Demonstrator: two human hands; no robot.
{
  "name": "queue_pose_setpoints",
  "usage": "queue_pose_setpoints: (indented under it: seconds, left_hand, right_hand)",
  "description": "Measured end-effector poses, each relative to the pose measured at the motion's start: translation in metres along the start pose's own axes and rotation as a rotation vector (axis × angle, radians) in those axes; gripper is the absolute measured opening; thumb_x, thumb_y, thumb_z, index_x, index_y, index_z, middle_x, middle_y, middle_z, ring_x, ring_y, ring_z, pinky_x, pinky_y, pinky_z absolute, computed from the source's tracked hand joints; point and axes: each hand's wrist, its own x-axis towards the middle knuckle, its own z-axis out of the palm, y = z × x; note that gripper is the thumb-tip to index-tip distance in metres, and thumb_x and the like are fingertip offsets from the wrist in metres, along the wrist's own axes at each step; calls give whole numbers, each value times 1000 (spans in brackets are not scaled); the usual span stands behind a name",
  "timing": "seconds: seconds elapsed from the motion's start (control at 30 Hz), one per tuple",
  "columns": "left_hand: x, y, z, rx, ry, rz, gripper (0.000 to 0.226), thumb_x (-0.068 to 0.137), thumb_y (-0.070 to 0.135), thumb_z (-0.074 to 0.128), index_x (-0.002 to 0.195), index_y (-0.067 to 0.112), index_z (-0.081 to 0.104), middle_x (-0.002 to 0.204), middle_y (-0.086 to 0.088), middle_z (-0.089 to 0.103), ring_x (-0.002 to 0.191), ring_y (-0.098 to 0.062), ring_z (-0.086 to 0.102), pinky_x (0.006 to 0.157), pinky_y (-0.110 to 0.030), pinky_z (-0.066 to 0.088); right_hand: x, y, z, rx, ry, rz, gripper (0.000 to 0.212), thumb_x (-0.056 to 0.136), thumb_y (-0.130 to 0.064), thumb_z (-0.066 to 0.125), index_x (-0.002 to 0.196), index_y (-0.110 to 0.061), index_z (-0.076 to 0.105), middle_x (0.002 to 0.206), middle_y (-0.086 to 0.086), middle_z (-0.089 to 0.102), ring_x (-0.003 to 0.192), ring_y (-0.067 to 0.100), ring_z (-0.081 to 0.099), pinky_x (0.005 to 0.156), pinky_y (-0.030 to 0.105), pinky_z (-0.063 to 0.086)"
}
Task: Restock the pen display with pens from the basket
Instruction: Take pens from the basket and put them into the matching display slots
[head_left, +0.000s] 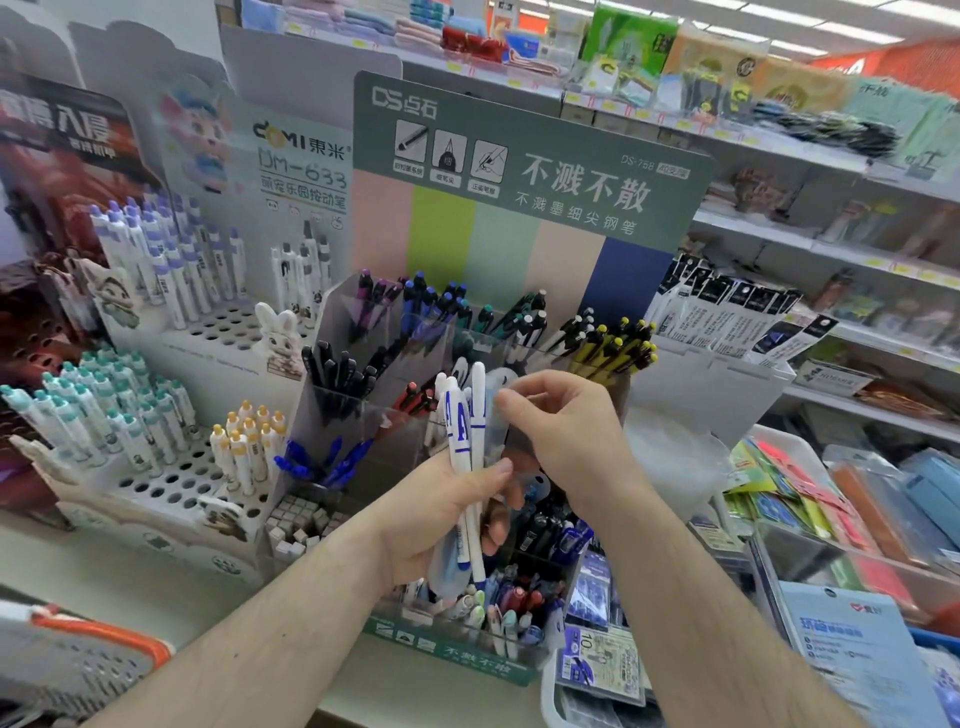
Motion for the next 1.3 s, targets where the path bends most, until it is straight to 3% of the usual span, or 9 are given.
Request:
queue_pose_setpoints:
  seconds: [0.13, 0.33, 0.57, 0.73, 0.9, 1.03, 1.13, 1.23, 1.3]
  left_hand:
    - [-2, 3, -5, -79, 92, -35, 31, 88, 33, 60, 102, 5, 56, 75, -4, 64, 54, -17, 58, 50, -28, 51]
    - [-7, 7, -13, -199, 92, -63, 45, 88, 26, 56, 124, 1, 55, 94, -14, 70, 69, -25, 66, 62, -36, 56]
    - [-11, 11, -22, -205, 188, -50, 23, 100, 21, 46, 108, 3, 59, 104, -17, 73, 84, -32, 73, 73, -45, 61]
    - [-11, 9, -37, -91, 238, -71, 42, 96, 31, 47, 104, -4, 69, 104, -18, 73, 91, -30, 73, 66, -35, 60]
    - [-12, 1, -47, 45, 250, -117, 37, 99, 32, 47, 112, -2, 53, 100, -14, 73, 50, -12, 53, 44, -21, 40]
    - [-16, 0, -46, 40, 129, -135, 31, 87, 32, 59, 94, 4, 46, 77, -7, 67, 44, -11, 35, 44, -21, 33]
    - [-16, -2, -48, 44, 90, -106, 23, 92, 13, 60, 83, 11, 39, 62, -1, 52, 45, -13, 31, 45, -22, 31]
    - [-14, -7, -50, 152, 138, -75, 26, 92, 0, 62, 84, 11, 40, 66, 0, 53, 47, -11, 35, 46, -23, 32]
    - [-13, -9, -50, 242, 160, -68, 26, 88, 2, 68, 83, 11, 44, 73, -4, 54, 49, -9, 40, 48, -22, 36]
  right_hand:
    - [-2, 4, 2, 51, 88, -37, 12, 94, -9, 65, 83, -6, 68, 54, -5, 60, 45, 6, 55, 46, 20, 47]
    - [-1, 7, 7, 205, 81, 65, 18, 101, -15, 57, 84, -13, 61, 49, -3, 48, 41, 11, 40, 45, 25, 38]
    - [0, 1, 7, 381, 161, 107, 20, 105, -15, 48, 86, -12, 55, 57, 0, 56, 40, 12, 47, 45, 26, 41]
    - [5, -5, -1, 641, 214, 131, 22, 107, -15, 40, 89, -11, 52, 71, 6, 62, 45, 14, 52, 48, 24, 47]
    - [9, -3, -3, 891, 226, 121, 27, 107, -14, 33, 87, -7, 49, 71, 11, 61, 44, 14, 43, 47, 22, 42]
    - [10, 1, 1, 955, 212, 157, 32, 108, -28, 35, 85, -9, 47, 69, 11, 56, 45, 13, 37, 49, 21, 35]
    - [7, 2, 1, 834, 231, 134, 36, 104, -42, 42, 90, -11, 53, 65, 7, 60, 56, 14, 45, 51, 21, 40]
    - [4, 4, 0, 460, 289, 93, 32, 102, -33, 52, 82, -14, 67, 67, 1, 66, 69, 17, 54, 68, 33, 45]
    - [2, 5, -3, 259, 344, 28, 30, 100, -26, 57, 77, -14, 71, 62, -3, 62, 62, 12, 54, 65, 32, 47]
